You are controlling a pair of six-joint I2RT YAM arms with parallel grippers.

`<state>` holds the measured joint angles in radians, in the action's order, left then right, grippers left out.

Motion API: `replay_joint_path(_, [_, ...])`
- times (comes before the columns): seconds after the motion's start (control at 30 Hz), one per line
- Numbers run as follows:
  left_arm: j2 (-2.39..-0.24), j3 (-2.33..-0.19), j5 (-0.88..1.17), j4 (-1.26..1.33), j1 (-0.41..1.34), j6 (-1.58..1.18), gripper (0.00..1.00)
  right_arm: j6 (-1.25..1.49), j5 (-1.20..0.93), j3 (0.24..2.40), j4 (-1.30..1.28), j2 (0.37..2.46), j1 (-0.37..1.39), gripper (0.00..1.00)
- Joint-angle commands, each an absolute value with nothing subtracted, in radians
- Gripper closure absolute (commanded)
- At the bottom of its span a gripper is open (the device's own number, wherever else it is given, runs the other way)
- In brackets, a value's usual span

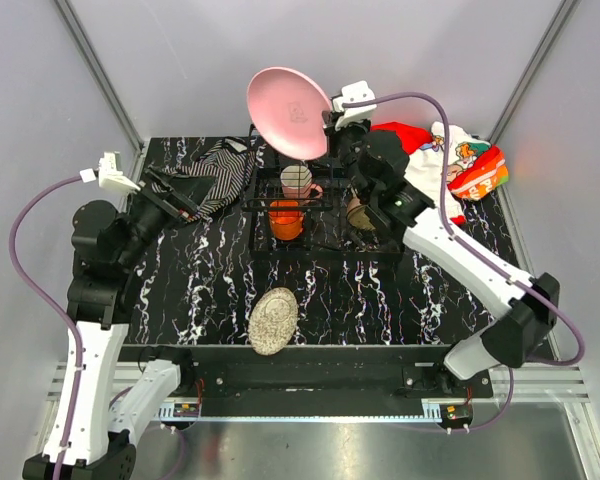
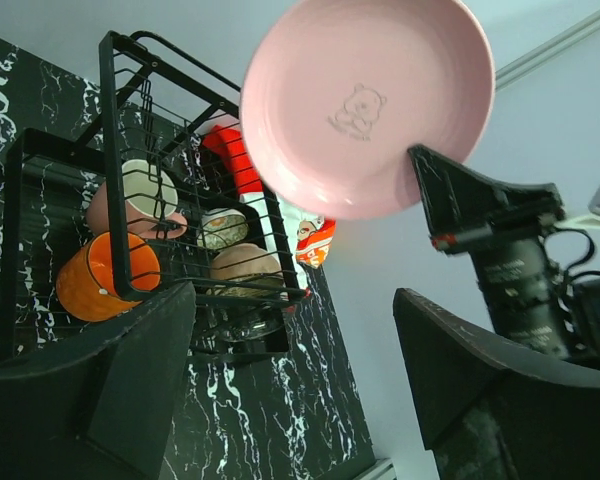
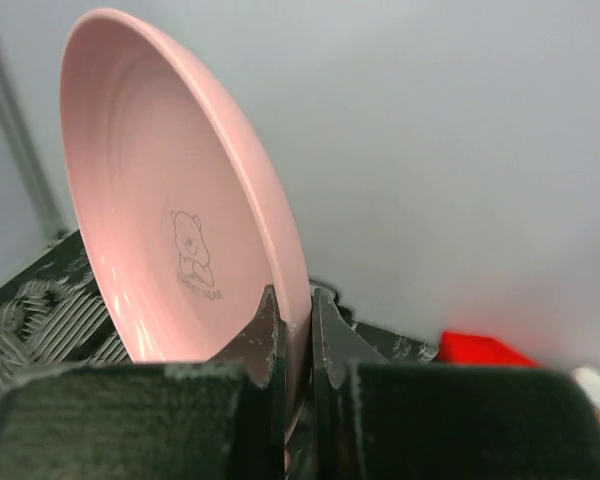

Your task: Load the mixed dishes into the dish rack

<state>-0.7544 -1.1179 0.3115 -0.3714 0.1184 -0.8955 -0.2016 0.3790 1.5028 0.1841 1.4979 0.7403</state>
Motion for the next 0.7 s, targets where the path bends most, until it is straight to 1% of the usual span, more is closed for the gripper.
replay_joint_path(0.0, [-0.75, -1.14, 0.354, -0.339, 0.118, -0.882, 0.15, -0.451, 0.417, 1.483, 0.526, 1.574, 0.684, 1.0])
replay_joint_path(0.13, [-0.764, -1.117, 0.364, -0.327, 0.112, -0.874, 0.15, -0.456, 0.286, 1.502, 0.633, 1.652, 0.602, 1.0])
replay_joint_path(0.17, [-0.773, -1.114, 0.37, -0.321, 0.109, -0.876, 0.15, -0.462, 0.212, 1.497, 0.658, 1.661, 0.589, 1.0])
replay_joint_path(0.23, [-0.782, -1.103, 0.385, -0.311, 0.101, -0.871, 0.14, -0.468, 0.138, 1.486, 0.728, 1.686, 0.566, 1.0])
replay_joint_path(0.33, [-0.804, -1.088, 0.409, -0.293, 0.08, -0.868, 0.14, -0.417, 0.003, 1.512, 0.726, 1.707, 0.513, 1.0])
replay_joint_path(0.37, [-0.816, -1.078, 0.419, -0.282, 0.074, -0.868, 0.14, -0.401, -0.083, 1.517, 0.726, 1.712, 0.487, 1.0])
replay_joint_path(0.43, [-0.825, -1.068, 0.442, -0.272, 0.055, -0.871, 0.14, -0.365, -0.162, 1.513, 0.758, 1.72, 0.463, 1.0])
replay_joint_path(0.47, [-0.833, -1.057, 0.449, -0.261, 0.051, -0.87, 0.14, -0.362, -0.254, 1.508, 0.767, 1.721, 0.453, 1.0])
replay_joint_path(0.67, [-0.85, -1.0, 0.492, -0.201, 0.015, -0.891, 0.14, -0.312, -0.495, 1.522, 0.759, 1.744, 0.407, 1.0])
